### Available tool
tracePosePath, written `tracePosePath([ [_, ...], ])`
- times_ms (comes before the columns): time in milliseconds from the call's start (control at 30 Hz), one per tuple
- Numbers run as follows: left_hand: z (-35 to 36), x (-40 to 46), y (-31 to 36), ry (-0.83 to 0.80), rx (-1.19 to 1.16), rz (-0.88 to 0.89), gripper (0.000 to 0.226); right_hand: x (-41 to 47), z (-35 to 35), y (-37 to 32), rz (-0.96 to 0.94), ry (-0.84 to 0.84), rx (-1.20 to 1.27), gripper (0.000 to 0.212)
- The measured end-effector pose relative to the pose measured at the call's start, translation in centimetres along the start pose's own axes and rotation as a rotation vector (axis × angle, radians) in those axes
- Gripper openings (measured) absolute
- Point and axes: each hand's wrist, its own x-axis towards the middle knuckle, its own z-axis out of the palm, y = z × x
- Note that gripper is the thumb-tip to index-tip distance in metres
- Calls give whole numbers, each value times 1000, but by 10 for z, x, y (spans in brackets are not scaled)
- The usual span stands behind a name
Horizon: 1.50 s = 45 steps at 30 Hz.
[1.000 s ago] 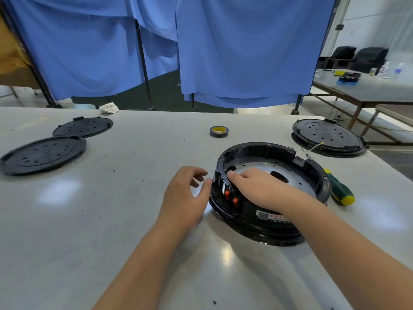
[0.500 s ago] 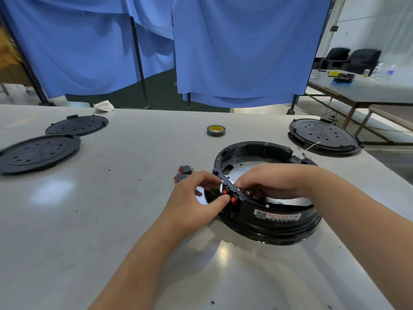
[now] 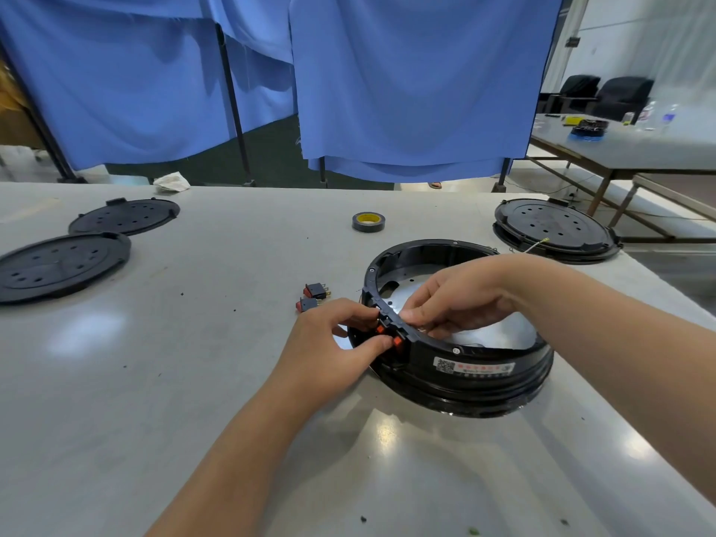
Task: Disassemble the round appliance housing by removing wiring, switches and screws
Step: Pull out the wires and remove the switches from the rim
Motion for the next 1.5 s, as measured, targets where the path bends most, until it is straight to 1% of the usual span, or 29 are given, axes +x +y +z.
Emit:
tracePosePath([
  [133,0,1,0,-3,4,3,29,1,-4,-3,21,-46,12,24],
  [333,-1,1,1,-1,7,12,33,2,-4,-6,50,-29,-19,33],
  [400,-1,1,2,-4,6,17,32,0,-3,-7,48,-28,-33,41],
  [467,-1,0,2,-8,6,21,31,-1,2,-10,59,-18,-35,52],
  [567,-1,1,1,-25,11,17,22,1,10,-15,85,36,-33,64],
  [667,0,1,-1,-22,12,17,18,8,20,-18,76,107,-178,62],
  [767,0,1,-2,-16,13,24,15,11,25,-22,77,112,-255,60],
  [1067,0,0,-3,-6,14,35,21,12,24,-21,103,69,-232,59],
  [1233,1,0,-2,-11,22,30,17,11,23,-22,112,46,-245,60],
  [1500,2,0,-2,-5,15,42,14,15,21,-19,95,59,-218,59],
])
